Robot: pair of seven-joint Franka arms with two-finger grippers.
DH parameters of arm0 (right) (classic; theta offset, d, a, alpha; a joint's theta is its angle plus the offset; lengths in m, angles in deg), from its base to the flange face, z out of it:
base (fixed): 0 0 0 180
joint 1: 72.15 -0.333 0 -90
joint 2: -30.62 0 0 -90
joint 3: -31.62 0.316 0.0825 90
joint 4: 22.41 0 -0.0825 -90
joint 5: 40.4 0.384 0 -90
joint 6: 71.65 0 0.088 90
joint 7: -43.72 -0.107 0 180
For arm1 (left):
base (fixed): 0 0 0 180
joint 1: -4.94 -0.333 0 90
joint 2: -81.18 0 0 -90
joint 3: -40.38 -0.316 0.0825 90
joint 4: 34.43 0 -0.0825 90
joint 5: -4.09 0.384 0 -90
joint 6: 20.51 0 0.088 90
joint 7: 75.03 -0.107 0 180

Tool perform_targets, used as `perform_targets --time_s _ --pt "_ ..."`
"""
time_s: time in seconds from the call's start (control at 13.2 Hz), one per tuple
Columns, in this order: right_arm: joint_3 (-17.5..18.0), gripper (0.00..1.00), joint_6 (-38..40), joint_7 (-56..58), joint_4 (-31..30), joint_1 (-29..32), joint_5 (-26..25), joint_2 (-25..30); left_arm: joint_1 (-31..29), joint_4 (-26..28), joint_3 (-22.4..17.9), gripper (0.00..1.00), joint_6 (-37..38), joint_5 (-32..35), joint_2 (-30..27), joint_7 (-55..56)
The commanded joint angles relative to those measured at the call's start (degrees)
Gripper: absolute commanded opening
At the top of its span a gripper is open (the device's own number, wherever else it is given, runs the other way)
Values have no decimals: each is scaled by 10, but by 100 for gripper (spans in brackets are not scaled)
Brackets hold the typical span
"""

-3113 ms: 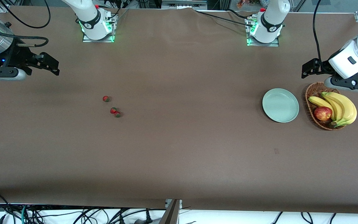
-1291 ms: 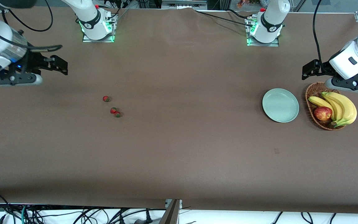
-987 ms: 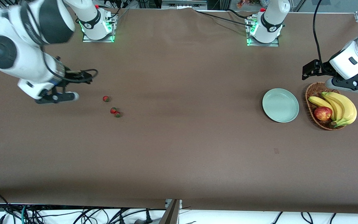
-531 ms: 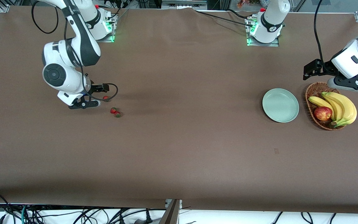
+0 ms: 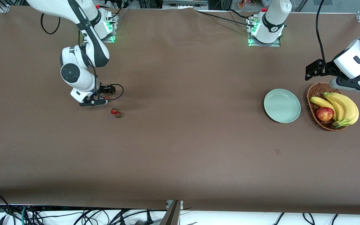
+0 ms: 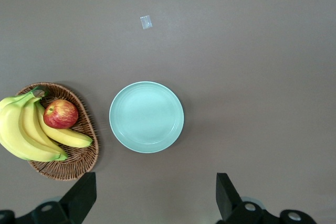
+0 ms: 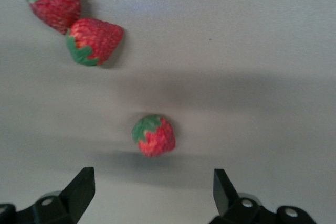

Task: Collect all strawberries into plate
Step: 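Lower the right gripper and grasp the lone strawberry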

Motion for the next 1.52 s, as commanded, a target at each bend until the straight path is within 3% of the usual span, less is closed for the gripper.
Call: perform_targets --time_s 0.0,0.15,0.38,0.76,1.21,1.44 --pt "7 94 -34 1 -6 0 10 -16 2 -11 -3 100 3 -8 4 25" --pt "8 81 -41 1 -6 0 10 -23 2 -11 -3 100 2 -8 5 26" --pt "11 69 -69 1 -5 1 10 -39 2 -11 -3 100 2 -8 5 29" --pt "11 65 -72 0 -2 1 10 -40 2 -10 -3 100 1 -8 5 38" --pt "11 18 -69 1 0 1 10 -34 2 -10 -1 100 -5 -7 5 35" --pt "13 12 -58 -4 10 1 12 -27 2 -9 -3 100 -5 -8 5 35"
